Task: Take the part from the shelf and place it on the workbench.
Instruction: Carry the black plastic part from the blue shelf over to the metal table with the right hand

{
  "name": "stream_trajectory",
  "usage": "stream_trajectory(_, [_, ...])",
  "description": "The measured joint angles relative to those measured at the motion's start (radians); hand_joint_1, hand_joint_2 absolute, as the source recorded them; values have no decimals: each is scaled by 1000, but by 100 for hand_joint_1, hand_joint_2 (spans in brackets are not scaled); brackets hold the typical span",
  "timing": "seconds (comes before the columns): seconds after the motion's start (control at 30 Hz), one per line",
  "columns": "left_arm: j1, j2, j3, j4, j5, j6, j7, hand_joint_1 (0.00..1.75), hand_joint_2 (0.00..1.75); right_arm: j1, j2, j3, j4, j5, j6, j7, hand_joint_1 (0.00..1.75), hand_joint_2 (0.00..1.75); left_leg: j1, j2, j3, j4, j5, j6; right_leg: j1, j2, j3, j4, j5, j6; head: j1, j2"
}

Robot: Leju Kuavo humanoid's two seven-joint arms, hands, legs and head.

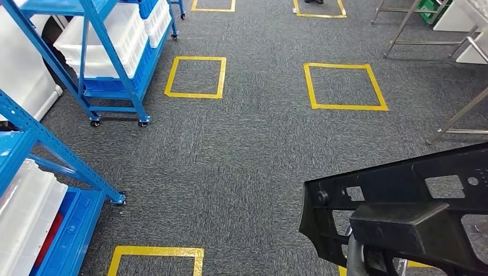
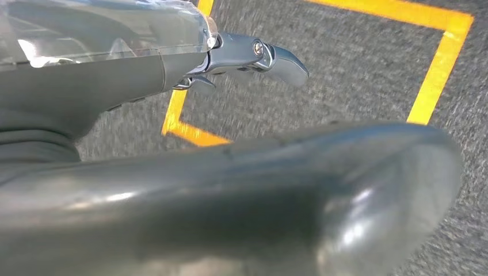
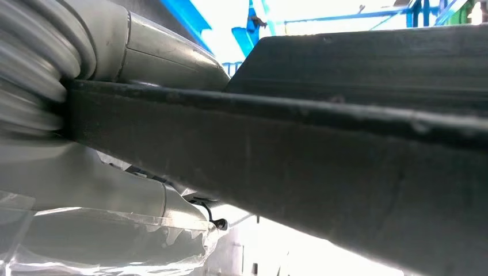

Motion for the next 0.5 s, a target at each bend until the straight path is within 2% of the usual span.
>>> stream_trajectory(0.07, [2,0,0,-1,0,0,0,0,0,0,1,-2,0,0,0,-1,175,175,-4,28,0,-5,3,7,2,-65,-51,110,-64,5,3,0])
stream_trajectory(0.1, [4,0,0,-2,-1,0,0,0,0,-1,1,-3,0,0,0,-1,175,175,-6,44,0,-4,2,8,0,-79,-81,175,-93,8,4,0])
stream_trajectory(0.13, [5,0,0,-2,-1,0,0,0,0,0,1,-4,0,0,0,-1,175,175,-8,60,0,-4,1,9,-1,-86,-103,221,-107,10,4,0])
stream_trajectory(0.17, [6,0,0,-3,-1,0,0,0,0,1,1,-6,0,0,0,-1,175,175,-9,75,0,-4,-1,9,-3,-89,-107,233,-102,10,4,0])
stream_trajectory(0.2, [5,0,0,-3,-1,0,0,0,0,1,1,-8,0,0,0,-1,175,175,-10,88,2,-4,-3,8,-3,-94,-89,203,-79,10,4,0])
stream_trajectory(0.23, [4,0,0,-3,-1,0,1,0,0,2,1,-9,0,0,0,-1,175,175,-10,101,5,-4,-5,7,-2,-106,-53,140,-45,7,4,0])
stream_trajectory(0.3, [4,-1,0,-3,-3,0,1,0,0,1,2,-10,-1,0,0,0,175,175,-13,121,13,-3,-11,-1,6,-154,21,5,-1,-3,4,0])
stream_trajectory(0.33, [3,-2,0,-3,-3,0,1,0,0,1,2,-10,-1,0,0,-1,175,175,-14,130,16,-3,-14,-6,12,-170,40,-33,7,-9,4,0])
stream_trajectory(0.37, [3,-2,0,-3,-4,0,1,0,0,1,3,-10,-2,0,0,-1,175,175,-16,139,18,-3,-16,-10,16,-175,44,-45,6,-14,3,0])
stream_trajectory(0.43, [0,-2,0,-3,-5,0,1,0,0,3,4,-11,-3,0,0,-1,175,175,-16,155,22,-4,-20,-18,15,-150,42,-49,11,-23,3,0])
stream_trajectory(0.47, [-2,-3,0,-3,-6,0,1,0,0,4,5,-11,-4,0,0,-1,175,175,-15,145,21,3,-28,-22,12,-138,42,-54,14,-28,3,0])
stream_trajectory(0.5, [-3,-3,0,-3,-8,0,1,0,0,5,7,-12,-4,1,0,0,175,175,-13,122,13,27,-47,-26,8,-126,44,-58,17,-34,2,0])
